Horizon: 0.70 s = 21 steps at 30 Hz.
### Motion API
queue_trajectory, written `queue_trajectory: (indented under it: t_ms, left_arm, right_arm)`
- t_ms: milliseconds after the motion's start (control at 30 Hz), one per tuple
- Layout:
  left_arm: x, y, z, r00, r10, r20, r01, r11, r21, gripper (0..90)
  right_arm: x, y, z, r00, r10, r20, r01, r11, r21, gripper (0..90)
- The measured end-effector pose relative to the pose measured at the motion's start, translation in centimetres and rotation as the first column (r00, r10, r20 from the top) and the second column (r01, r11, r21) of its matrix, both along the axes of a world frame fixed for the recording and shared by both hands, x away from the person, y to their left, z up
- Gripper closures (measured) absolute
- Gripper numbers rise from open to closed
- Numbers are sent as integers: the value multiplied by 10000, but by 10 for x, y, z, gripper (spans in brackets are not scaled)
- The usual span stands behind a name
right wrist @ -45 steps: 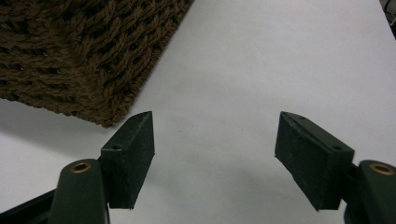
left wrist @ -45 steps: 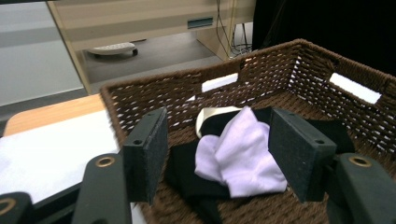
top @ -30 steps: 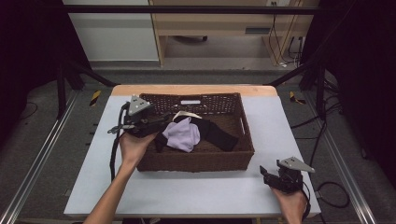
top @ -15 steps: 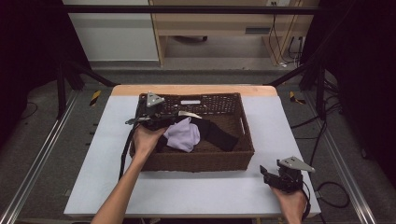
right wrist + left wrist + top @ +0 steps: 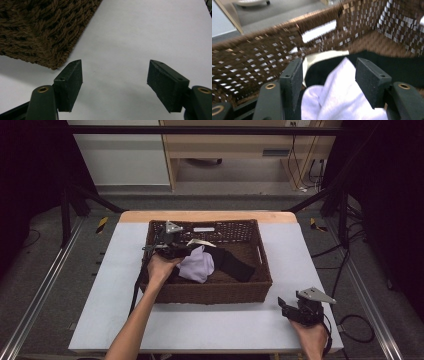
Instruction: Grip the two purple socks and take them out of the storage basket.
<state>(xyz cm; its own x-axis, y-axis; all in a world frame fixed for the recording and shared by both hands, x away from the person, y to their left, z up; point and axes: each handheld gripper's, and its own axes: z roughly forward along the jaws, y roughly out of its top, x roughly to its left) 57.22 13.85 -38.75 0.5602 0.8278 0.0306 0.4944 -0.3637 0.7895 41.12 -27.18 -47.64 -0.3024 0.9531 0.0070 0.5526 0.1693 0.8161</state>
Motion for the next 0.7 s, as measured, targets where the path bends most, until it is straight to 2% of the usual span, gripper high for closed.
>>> queue_trajectory:
  t_ms: [67, 133, 200, 267, 367, 500, 533, 567, 667, 700]
  left_arm:
    - [0, -2, -4, 9993, -88, -371, 99, 9995, 287, 398]
    - [-2, -2, -8, 9987, -82, -505, 117, 9975, 695, 405]
    - [-2, -2, -10, 9982, -32, -594, 76, 9972, 738, 436]
    - [0, -2, -13, 9957, -162, -915, 211, 9983, 535, 441]
    - [0, -4, -17, 9928, -142, -1186, 270, 9939, 1070, 442]
    - [1, -7, -20, 9913, -115, -1311, 289, 9909, 1311, 450]
    - [2, -8, -22, 9893, -184, -1445, 416, 9864, 1590, 460]
    - [2, -9, -23, 9882, -197, -1521, 456, 9846, 1689, 466]
    - [3, -10, -24, 9873, -224, -1571, 497, 9839, 1719, 501]
    - [3, -10, -25, 9840, -310, -1755, 609, 9840, 1674, 526]
  right_arm:
    - [0, 0, 0, 10000, 7, -33, -7, 10000, -4, 286]
    - [0, 0, 0, 10000, 9, -34, -9, 10000, -6, 286]
    - [-1, 1, 0, 10000, 1, -64, -1, 10000, 16, 286]
    - [0, 1, -1, 10000, 12, -57, -12, 10000, -61, 286]
    - [-1, 1, 0, 9999, -29, -105, 29, 10000, -4, 285]
    - [-1, 1, -1, 10000, 9, -72, -9, 10000, -42, 285]
    - [-1, 2, -1, 10000, 3, -65, -3, 10000, -54, 285]
    - [-1, 2, -1, 10000, -2, -60, 1, 10000, -42, 284]
    - [-1, 1, 0, 10000, 3, -68, -3, 10000, -1, 283]
    - [-1, 1, 0, 10000, 0, -75, 0, 10000, -15, 283]
